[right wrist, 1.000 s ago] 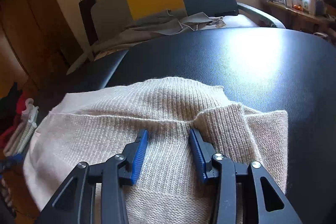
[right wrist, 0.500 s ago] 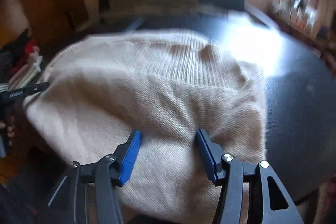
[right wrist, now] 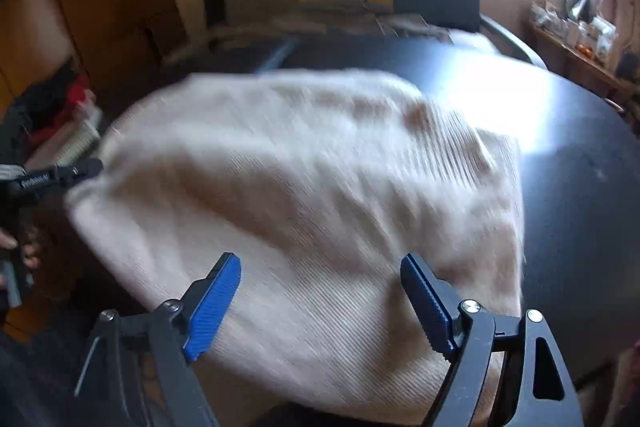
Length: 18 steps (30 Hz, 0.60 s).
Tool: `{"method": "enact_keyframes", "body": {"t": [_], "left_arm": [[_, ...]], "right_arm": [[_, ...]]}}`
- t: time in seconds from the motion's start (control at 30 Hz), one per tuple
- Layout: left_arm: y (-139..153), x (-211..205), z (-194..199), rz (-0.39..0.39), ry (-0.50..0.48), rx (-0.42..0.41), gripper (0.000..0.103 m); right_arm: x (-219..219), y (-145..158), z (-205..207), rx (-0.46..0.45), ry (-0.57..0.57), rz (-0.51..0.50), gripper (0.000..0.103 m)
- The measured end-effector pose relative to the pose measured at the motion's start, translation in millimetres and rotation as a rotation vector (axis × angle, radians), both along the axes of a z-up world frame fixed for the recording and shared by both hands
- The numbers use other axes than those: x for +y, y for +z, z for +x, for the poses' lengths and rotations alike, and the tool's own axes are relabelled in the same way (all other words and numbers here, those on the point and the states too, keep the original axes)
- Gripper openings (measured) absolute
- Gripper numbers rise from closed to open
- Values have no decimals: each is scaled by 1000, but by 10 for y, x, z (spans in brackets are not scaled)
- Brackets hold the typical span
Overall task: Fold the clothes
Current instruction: 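Press and smooth the folded sweater with both grippers open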
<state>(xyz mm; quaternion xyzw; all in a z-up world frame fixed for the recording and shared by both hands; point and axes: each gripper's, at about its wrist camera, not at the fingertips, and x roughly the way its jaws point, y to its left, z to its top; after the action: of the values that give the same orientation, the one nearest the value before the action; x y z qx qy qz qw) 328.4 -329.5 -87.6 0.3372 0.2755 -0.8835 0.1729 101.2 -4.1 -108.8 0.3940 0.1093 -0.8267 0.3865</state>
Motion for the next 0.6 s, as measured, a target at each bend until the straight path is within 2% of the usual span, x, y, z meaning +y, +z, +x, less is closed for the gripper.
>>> {"method": "enact_keyframes", "body": {"t": [0.07,0.2,0.33,0.4,0.5,0.53,0.6], "left_arm": [[84,-172,42,-9,26,18,47],[25,-580,-96,110,-9,5,51],[-124,-770,-363,145,-72,-71,53],[-248,-841,-498,197,-120,-94,53],[-385,-895,-641,234,-165,-117,56],[-392,-899,-660,234,-179,-97,58],[-433,-912,-693,267,-212,-55,75]], "right_arm": [[-78,126,-42,19,6,-49,89],[-348,202,-369,39,2,-76,90],[-521,77,-799,14,-29,-39,90],[-501,-41,-980,-20,-48,-37,90],[-441,-215,-1064,-20,-46,-66,94],[-432,-231,-1057,-7,-40,-79,94],[-461,-240,-1054,-5,-26,-74,101]]}}
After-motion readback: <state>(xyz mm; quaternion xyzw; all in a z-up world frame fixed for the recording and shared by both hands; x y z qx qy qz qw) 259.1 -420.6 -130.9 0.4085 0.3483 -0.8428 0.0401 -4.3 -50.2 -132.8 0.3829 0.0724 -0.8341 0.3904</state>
